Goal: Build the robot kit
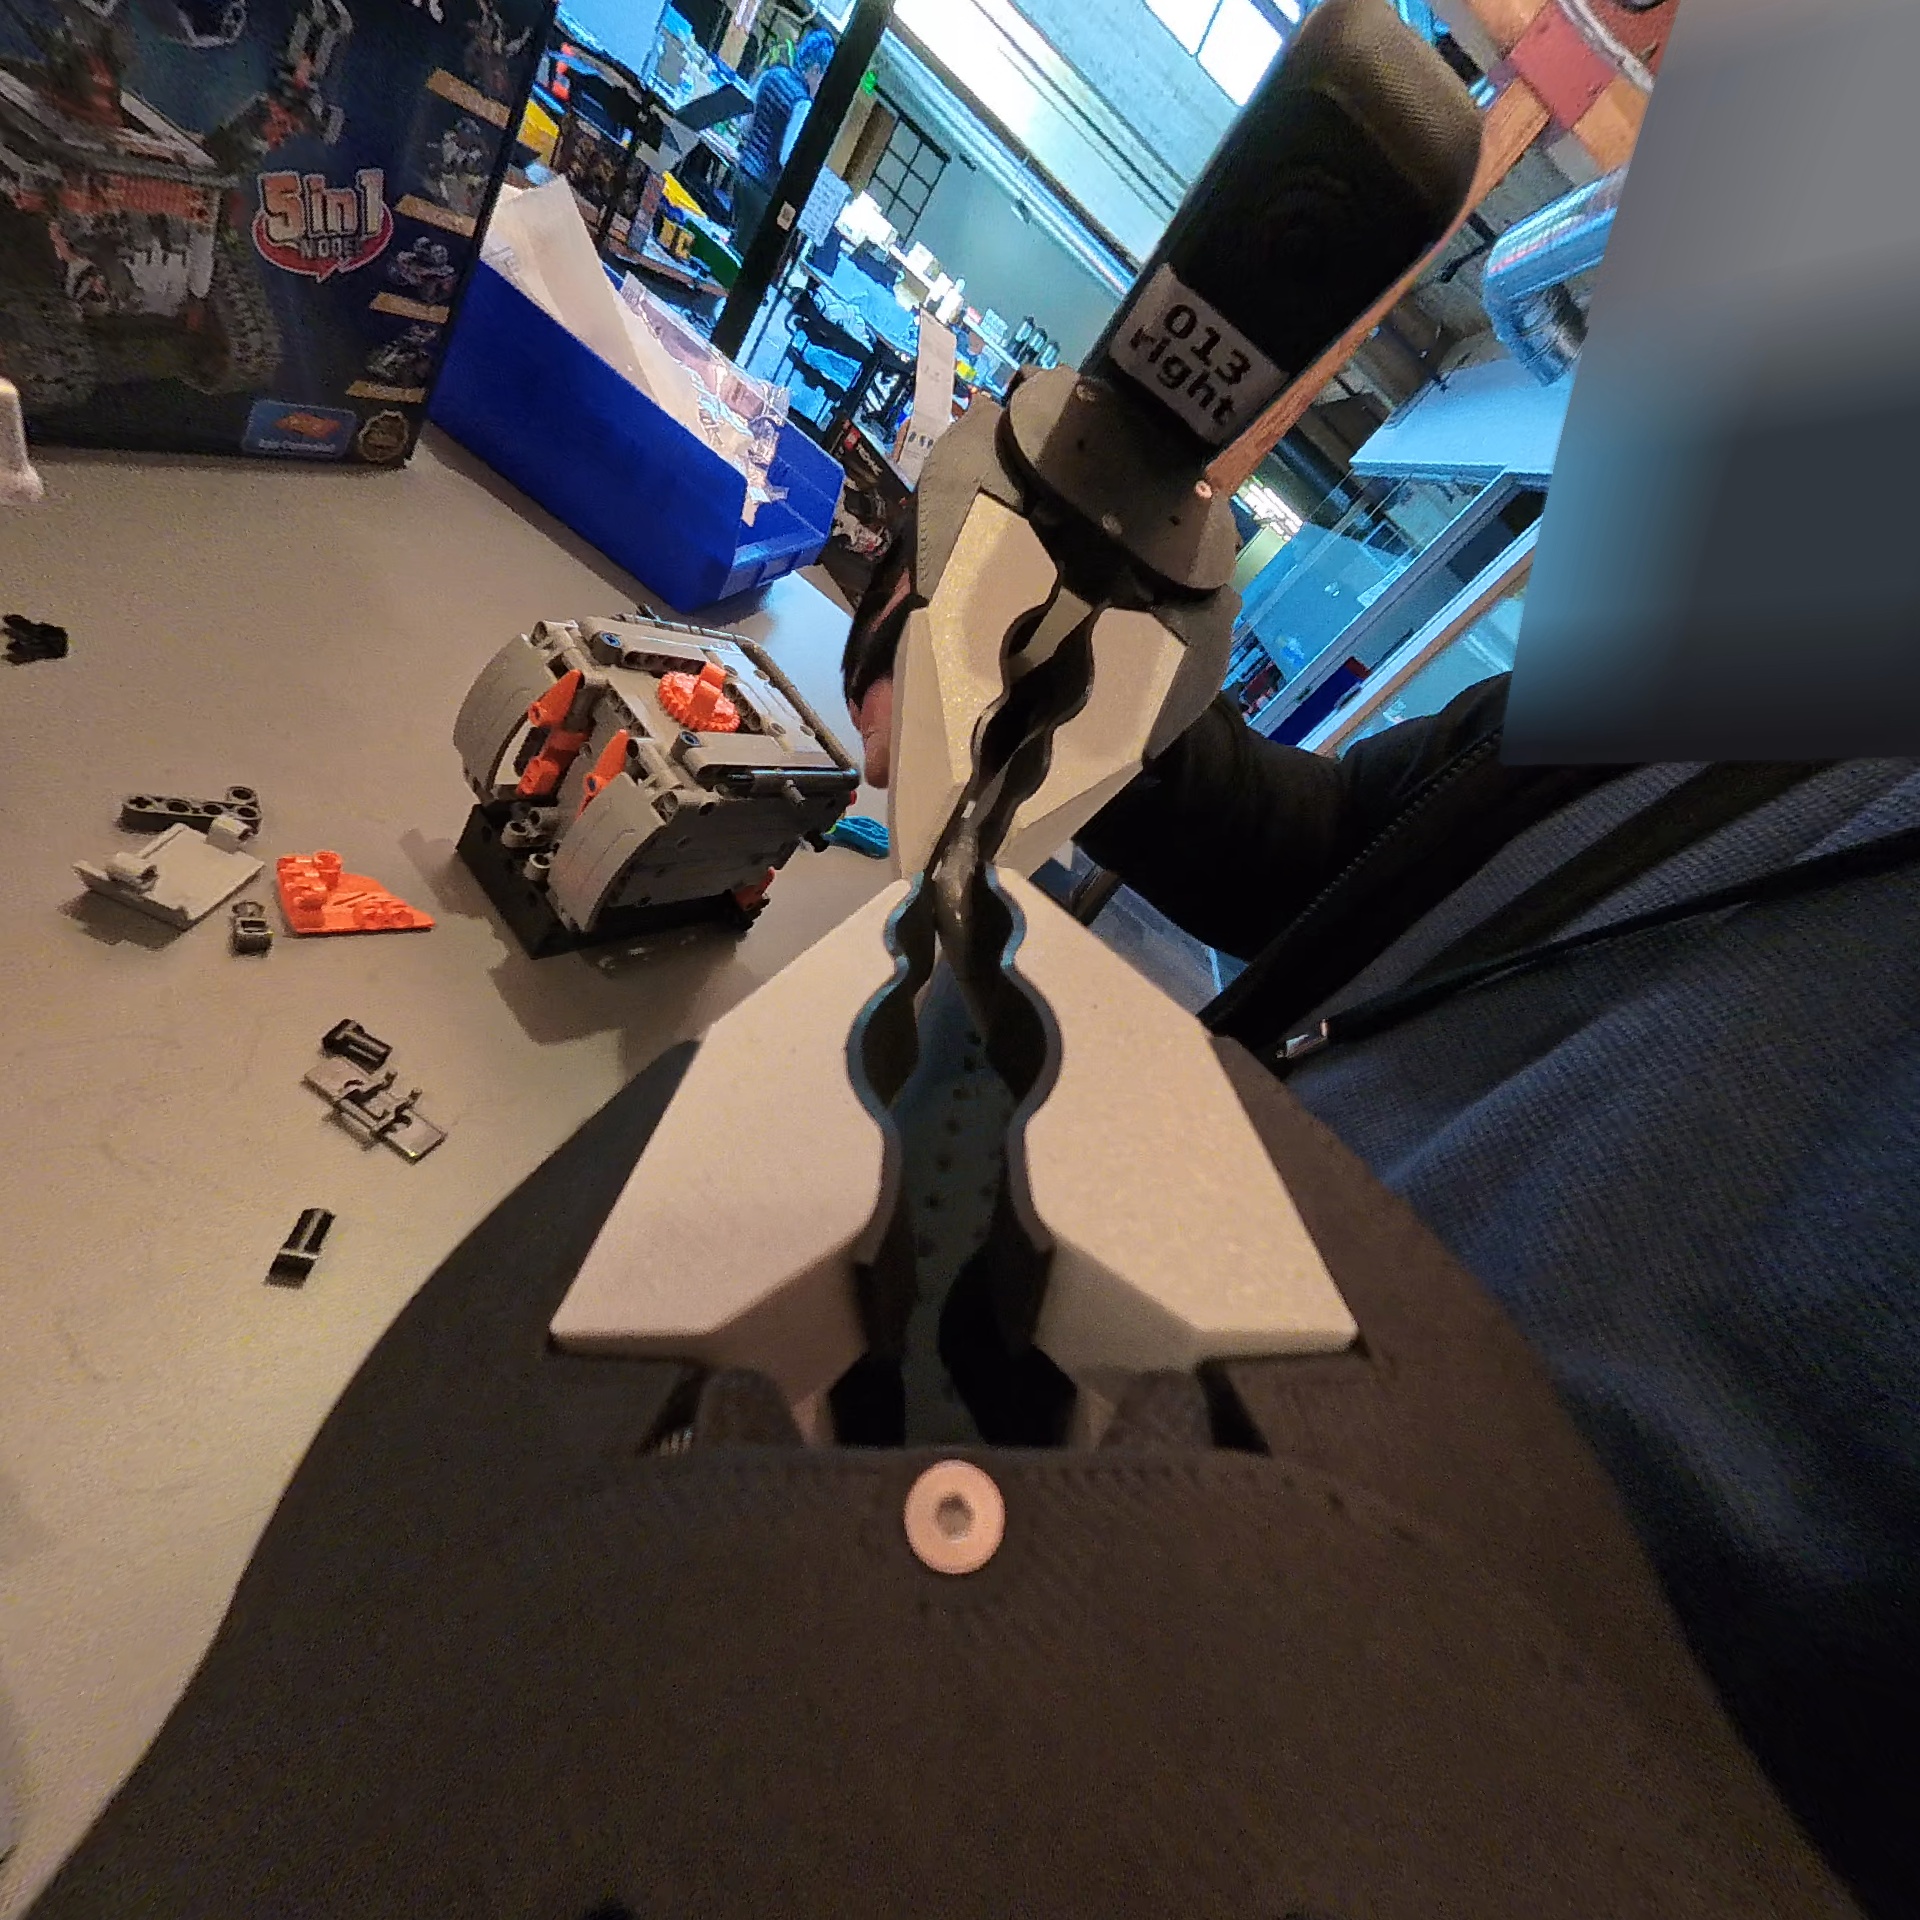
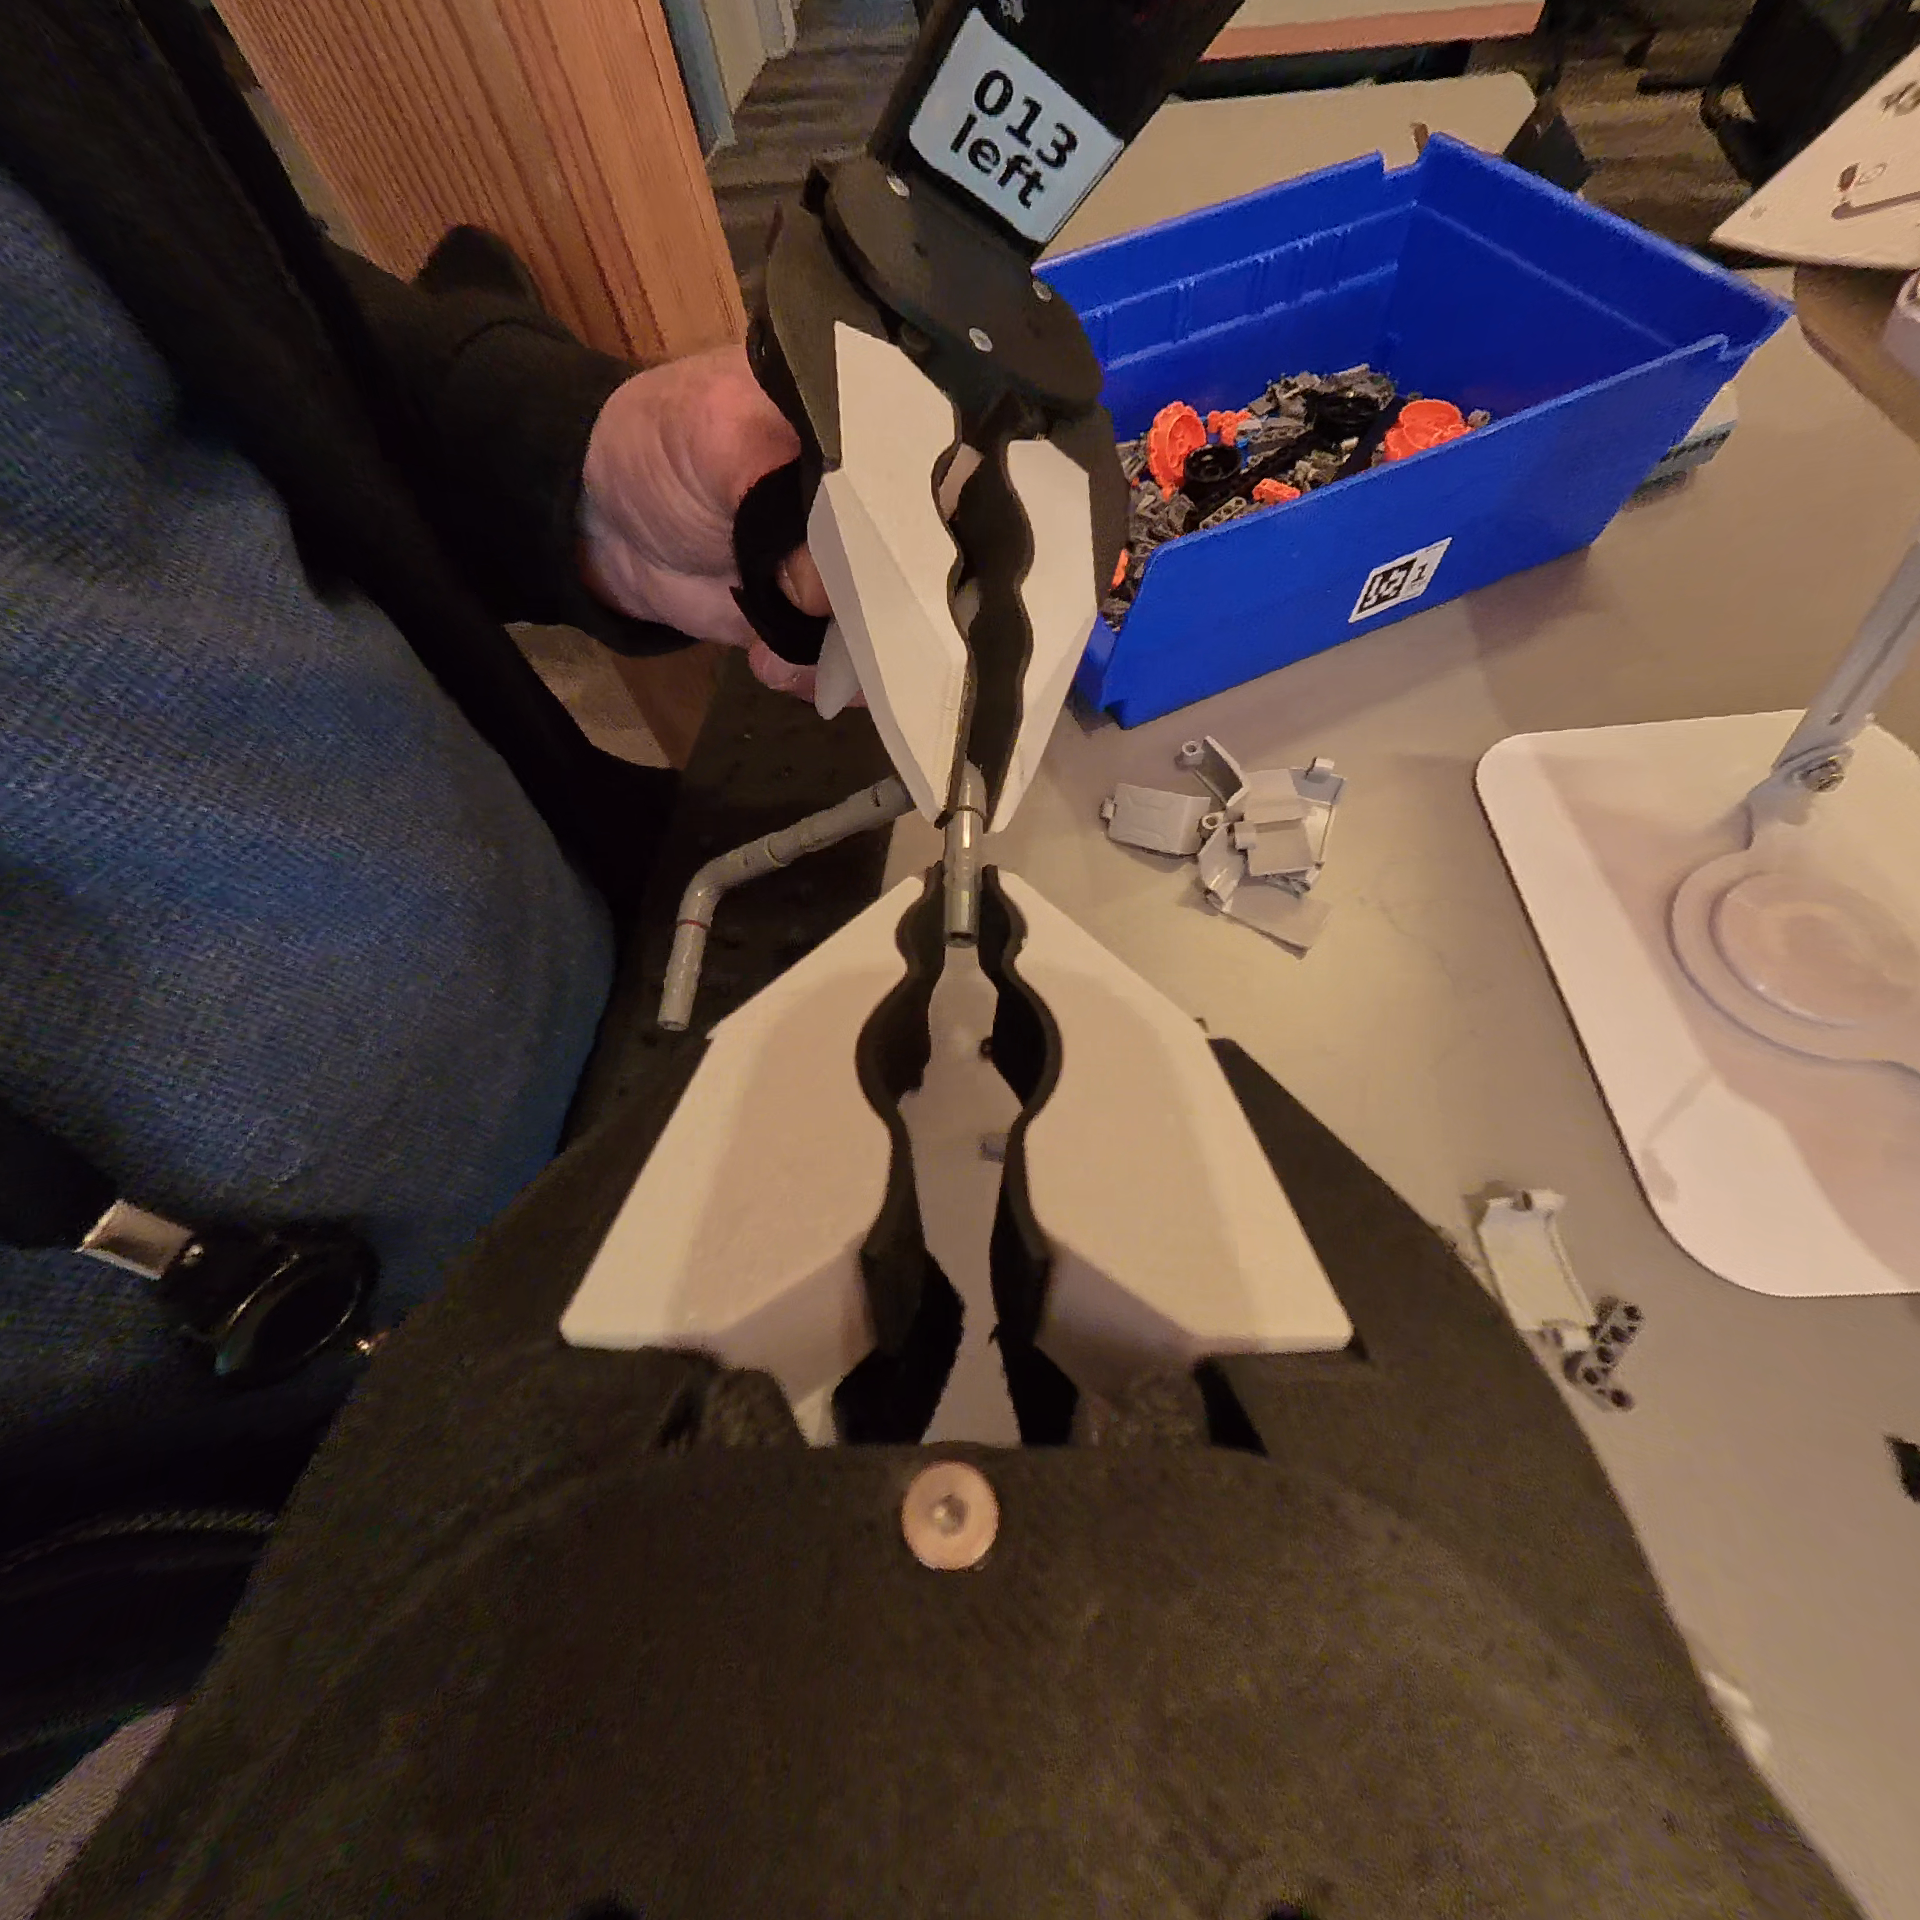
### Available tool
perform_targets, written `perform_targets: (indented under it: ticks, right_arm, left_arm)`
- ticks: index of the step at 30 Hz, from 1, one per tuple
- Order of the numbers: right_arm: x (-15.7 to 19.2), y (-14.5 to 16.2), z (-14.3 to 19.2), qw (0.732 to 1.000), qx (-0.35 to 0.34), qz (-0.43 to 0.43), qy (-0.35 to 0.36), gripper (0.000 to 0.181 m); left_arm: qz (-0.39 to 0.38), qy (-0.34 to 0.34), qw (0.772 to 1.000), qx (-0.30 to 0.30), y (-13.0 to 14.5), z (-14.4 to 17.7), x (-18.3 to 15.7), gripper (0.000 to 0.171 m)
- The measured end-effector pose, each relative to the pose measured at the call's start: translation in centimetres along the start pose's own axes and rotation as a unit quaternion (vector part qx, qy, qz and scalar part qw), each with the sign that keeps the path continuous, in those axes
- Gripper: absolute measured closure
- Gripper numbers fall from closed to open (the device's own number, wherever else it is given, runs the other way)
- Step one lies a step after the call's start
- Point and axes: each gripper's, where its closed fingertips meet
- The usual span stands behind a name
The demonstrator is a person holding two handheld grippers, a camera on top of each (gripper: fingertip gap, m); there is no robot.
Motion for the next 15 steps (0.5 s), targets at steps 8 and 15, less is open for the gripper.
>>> perform_targets:
  ticks: [8, 15]
  right_arm:
    - [-0.4, 2.3, 2.9, 0.998, 0.020, -0.052, 0.014, 0.177]
    - [0.4, 6.4, -0.3, 0.993, 0.075, -0.087, 0.040, 0.177]
  left_arm:
    - [-0.011, -0.074, 0.997, 0.012, 0.2, 3.1, 2.4, 0.167]
    - [0.028, -0.053, 0.998, 0.012, 1.6, 1.3, 3.9, 0.167]
Point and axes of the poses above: each gripper's, where its closed fingertips meet, z back along the fingers, y out of its underside, x = y × z across the jaws, and after that the axes turned 2 degrees about x, right-handed
